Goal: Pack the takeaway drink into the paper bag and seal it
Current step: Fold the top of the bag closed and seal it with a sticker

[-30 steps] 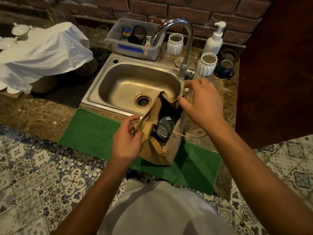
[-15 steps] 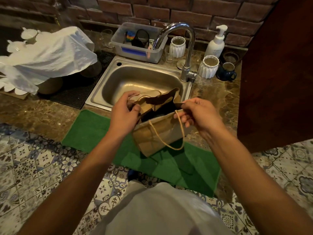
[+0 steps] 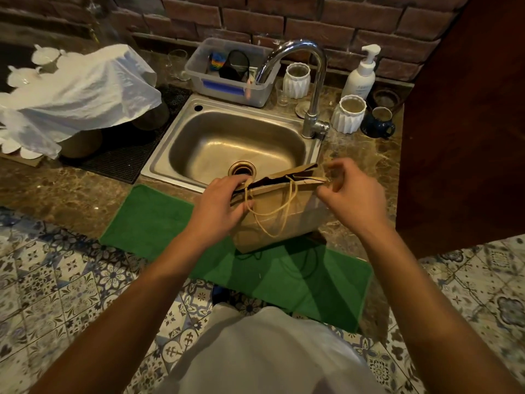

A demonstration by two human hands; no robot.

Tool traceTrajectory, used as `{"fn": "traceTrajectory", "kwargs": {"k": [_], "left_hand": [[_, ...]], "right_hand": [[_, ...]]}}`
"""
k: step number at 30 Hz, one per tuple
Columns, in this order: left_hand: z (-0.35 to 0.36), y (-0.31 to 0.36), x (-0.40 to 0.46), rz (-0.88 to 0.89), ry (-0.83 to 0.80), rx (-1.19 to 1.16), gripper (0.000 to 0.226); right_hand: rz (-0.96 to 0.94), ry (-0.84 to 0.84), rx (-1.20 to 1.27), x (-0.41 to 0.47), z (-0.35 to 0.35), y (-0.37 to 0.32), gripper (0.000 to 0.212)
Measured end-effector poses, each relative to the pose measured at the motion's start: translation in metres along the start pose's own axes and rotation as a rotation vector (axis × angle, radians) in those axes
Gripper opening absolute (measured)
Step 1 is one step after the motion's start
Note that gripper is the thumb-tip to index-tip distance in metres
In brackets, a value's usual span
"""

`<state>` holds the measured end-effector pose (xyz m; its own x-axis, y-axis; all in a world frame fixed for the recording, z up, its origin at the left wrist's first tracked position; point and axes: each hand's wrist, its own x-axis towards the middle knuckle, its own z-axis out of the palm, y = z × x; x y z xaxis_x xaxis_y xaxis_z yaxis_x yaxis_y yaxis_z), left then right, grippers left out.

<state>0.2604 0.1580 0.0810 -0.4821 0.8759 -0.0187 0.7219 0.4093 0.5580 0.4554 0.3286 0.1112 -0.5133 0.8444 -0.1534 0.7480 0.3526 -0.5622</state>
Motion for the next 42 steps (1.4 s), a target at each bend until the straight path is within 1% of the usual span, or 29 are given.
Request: {"fn": "traceTrajectory", "kwargs": {"k": [1, 2, 3, 4, 5, 6, 8, 9, 11, 14, 16, 19, 21, 23, 24, 26, 27, 28, 29, 30, 31, 33, 35, 37, 39, 41, 42], "left_hand": [[0.001, -0.002, 0.002, 0.010, 0.007, -0.014, 0.053], [0.003, -0.003, 0.004, 0.022, 0.014, -0.029, 0.049], [0.004, -0.004, 0.005, 0.031, 0.018, -0.044, 0.046], [0.006, -0.005, 0.006, 0.042, 0.021, -0.064, 0.043], [0.006, -0.005, 0.007, 0.050, 0.022, -0.084, 0.041], [0.007, -0.007, 0.007, 0.063, 0.028, -0.108, 0.039], [0.006, -0.010, 0.007, 0.090, 0.035, -0.164, 0.037], [0.005, -0.012, 0.007, 0.097, 0.041, -0.190, 0.035], [0.002, -0.013, 0.007, 0.095, 0.054, -0.248, 0.030], [-0.002, -0.009, 0.008, 0.086, 0.042, -0.356, 0.026], [-0.001, -0.009, 0.008, 0.088, 0.021, -0.380, 0.026], [0.007, -0.008, 0.007, 0.080, -0.030, -0.417, 0.024], [0.011, -0.005, 0.007, 0.091, -0.065, -0.457, 0.025], [0.010, -0.004, 0.008, 0.106, -0.155, -0.478, 0.031], [0.007, -0.003, 0.007, 0.098, -0.229, -0.506, 0.036], [-0.005, -0.002, 0.005, 0.036, -0.360, -0.625, 0.045], [-0.010, -0.001, 0.006, -0.016, -0.368, -0.691, 0.045], [-0.014, 0.001, 0.006, -0.062, -0.340, -0.736, 0.041], [-0.015, 0.003, 0.009, -0.088, -0.287, -0.708, 0.035], [-0.015, 0.005, 0.012, -0.087, -0.258, -0.628, 0.030], [-0.012, 0.006, 0.016, -0.049, -0.273, -0.515, 0.028], [-0.003, 0.008, 0.021, 0.053, -0.378, -0.298, 0.036], [0.006, 0.010, 0.018, 0.090, -0.439, -0.222, 0.036], [0.012, 0.009, 0.016, 0.116, -0.433, -0.197, 0.032], [0.015, 0.009, 0.013, 0.170, -0.400, -0.119, 0.028], [0.017, 0.009, 0.012, 0.221, -0.347, -0.046, 0.029], [0.018, 0.010, 0.012, 0.240, -0.324, -0.029, 0.030]], "right_hand": [[-0.048, 0.059, -0.151, 0.006, -0.003, 0.003, 0.062], [-0.093, 0.051, -0.195, 0.011, -0.006, 0.004, 0.072], [-0.145, -0.009, -0.180, 0.017, -0.007, 0.005, 0.080], [-0.206, -0.084, -0.137, 0.022, -0.006, 0.006, 0.082], [-0.268, -0.145, -0.077, 0.028, -0.003, 0.008, 0.077], [-0.318, -0.181, 0.004, 0.033, 0.001, 0.009, 0.065], [-0.356, -0.189, 0.147, 0.037, 0.010, 0.013, 0.032], [-0.356, -0.185, 0.196, 0.037, 0.013, 0.015, 0.021], [-0.361, -0.167, 0.250, 0.033, 0.015, 0.015, 0.011], [-0.383, -0.161, 0.418, 0.026, 0.014, 0.019, 0.015], [-0.394, -0.196, 0.511, 0.021, 0.013, 0.022, 0.022], [-0.374, -0.289, 0.539, 0.014, 0.013, 0.027, 0.033], [-0.345, -0.288, 0.546, 0.012, 0.016, 0.036, 0.035], [-0.300, -0.260, 0.578, 0.011, 0.019, 0.045, 0.037], [-0.280, -0.245, 0.590, 0.011, 0.019, 0.050, 0.039], [-0.278, -0.216, 0.601, 0.008, 0.018, 0.056, 0.040], [-0.289, -0.209, 0.604, 0.006, 0.018, 0.058, 0.040], [-0.300, -0.208, 0.608, 0.003, 0.019, 0.059, 0.039], [-0.310, -0.207, 0.610, 0.001, 0.021, 0.059, 0.038], [-0.322, -0.200, 0.611, -0.001, 0.023, 0.058, 0.037], [-0.336, -0.185, 0.610, -0.002, 0.026, 0.058, 0.036], [-0.361, -0.142, 0.611, -0.005, 0.030, 0.056, 0.032], [-0.372, -0.111, 0.627, -0.009, 0.032, 0.056, 0.031], [-0.365, -0.125, 0.633, -0.013, 0.031, 0.056, 0.034], [-0.371, -0.239, 0.556, -0.014, 0.023, 0.057, 0.041], [-0.392, -0.386, 0.419, -0.012, 0.010, 0.056, 0.048], [-0.385, -0.433, 0.391, -0.011, 0.002, 0.054, 0.048]]}}
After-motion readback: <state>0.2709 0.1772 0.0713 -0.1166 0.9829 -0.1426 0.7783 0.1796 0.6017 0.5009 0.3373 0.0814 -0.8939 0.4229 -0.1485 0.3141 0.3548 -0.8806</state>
